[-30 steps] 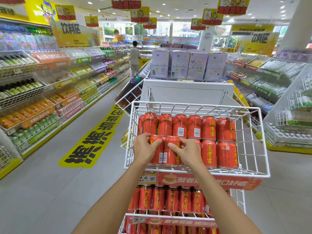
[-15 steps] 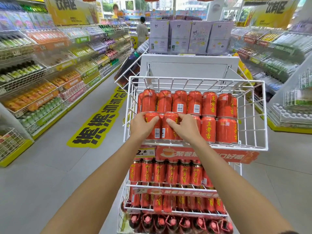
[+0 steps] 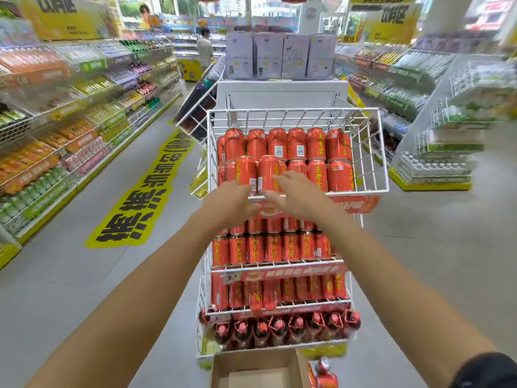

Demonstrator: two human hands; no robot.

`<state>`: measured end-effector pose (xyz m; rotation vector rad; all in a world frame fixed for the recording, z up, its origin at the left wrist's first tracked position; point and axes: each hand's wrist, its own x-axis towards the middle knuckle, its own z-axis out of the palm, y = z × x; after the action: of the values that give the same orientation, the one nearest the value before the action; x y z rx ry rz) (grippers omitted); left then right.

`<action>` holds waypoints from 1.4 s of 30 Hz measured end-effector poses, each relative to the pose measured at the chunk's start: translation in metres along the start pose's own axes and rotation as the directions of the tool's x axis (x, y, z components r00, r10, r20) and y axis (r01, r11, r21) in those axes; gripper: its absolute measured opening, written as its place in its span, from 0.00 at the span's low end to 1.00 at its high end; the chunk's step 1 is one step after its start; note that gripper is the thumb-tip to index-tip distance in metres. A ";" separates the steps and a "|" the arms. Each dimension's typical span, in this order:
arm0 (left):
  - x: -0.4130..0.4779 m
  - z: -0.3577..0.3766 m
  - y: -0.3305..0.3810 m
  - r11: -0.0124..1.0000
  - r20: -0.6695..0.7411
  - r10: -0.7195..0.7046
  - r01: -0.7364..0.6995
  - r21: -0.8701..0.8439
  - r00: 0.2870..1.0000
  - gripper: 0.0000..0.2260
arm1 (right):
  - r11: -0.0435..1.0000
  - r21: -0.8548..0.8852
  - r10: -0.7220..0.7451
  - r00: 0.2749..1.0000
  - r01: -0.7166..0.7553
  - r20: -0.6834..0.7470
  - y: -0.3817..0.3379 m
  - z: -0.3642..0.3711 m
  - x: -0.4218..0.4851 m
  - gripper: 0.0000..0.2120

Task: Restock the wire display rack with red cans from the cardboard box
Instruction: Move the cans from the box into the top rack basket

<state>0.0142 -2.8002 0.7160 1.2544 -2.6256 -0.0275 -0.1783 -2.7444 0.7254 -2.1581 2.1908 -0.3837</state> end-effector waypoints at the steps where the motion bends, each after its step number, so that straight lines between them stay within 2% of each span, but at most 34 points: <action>1: -0.011 0.003 0.002 1.000 0.000 0.021 -0.021 0.010 1.000 0.20 | 1.000 -0.021 -0.008 1.000 0.008 0.004 -0.003 0.004 -0.015 0.31; 4: -0.042 0.022 0.007 0.995 0.012 0.083 -0.083 0.054 0.997 0.22 | 0.997 -0.063 -0.035 0.999 0.036 0.014 -0.008 0.022 -0.057 0.29; 7: -0.069 0.050 0.014 0.992 0.083 0.093 -0.099 0.081 0.992 0.22 | 0.993 -0.112 -0.022 0.997 0.031 0.076 -0.006 0.051 -0.089 0.30; 10: -0.091 0.083 0.018 0.995 0.181 0.073 -0.085 0.060 0.981 0.22 | 0.993 -0.117 0.008 0.987 0.012 0.161 -0.002 0.085 -0.110 0.33; 13: -0.104 0.121 0.012 0.999 0.243 0.037 -0.040 0.006 0.969 0.23 | 0.997 -0.070 -0.003 0.980 0.017 0.197 0.003 0.126 -0.120 0.31; 18: -0.131 0.216 -0.006 0.994 0.324 -0.015 0.048 -0.094 0.946 0.20 | 1.000 0.015 -0.001 0.952 -0.004 0.306 0.017 0.229 -0.130 0.29; 21: -0.160 0.290 -0.015 0.982 0.452 -0.093 0.156 -0.104 0.887 0.19 | 0.997 0.069 0.007 0.919 -0.037 0.393 0.029 0.310 -0.147 0.27; 24: -0.196 0.370 -0.021 0.966 0.586 -0.118 0.228 -0.118 0.802 0.18 | 0.992 0.083 0.034 0.857 -0.090 0.515 0.040 0.394 -0.172 0.25; 30: -0.270 0.528 -0.026 0.941 0.747 -0.161 0.329 -0.082 0.646 0.22 | 0.978 0.095 0.073 0.727 -0.187 0.682 0.061 0.560 -0.236 0.27; 34: -0.302 0.629 -0.036 0.918 0.801 -0.209 0.395 -0.037 0.561 0.21 | 0.970 0.091 0.086 0.667 -0.226 0.740 0.076 0.666 -0.265 0.25; 39: -0.327 0.759 -0.063 0.875 0.802 -0.281 0.484 -0.012 0.527 0.19 | 0.950 0.102 0.113 0.627 -0.296 0.771 0.093 0.802 -0.281 0.23; 42: -0.339 0.828 -0.080 0.833 0.812 -0.327 0.553 0.006 0.484 0.20 | 0.916 0.095 0.172 0.597 -0.389 0.784 0.098 0.872 -0.282 0.25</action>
<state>0.1023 -2.6580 -0.1669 2.1575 -2.6230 -1.2750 -0.0889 -2.5924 -0.1795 -1.3816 1.7764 0.2379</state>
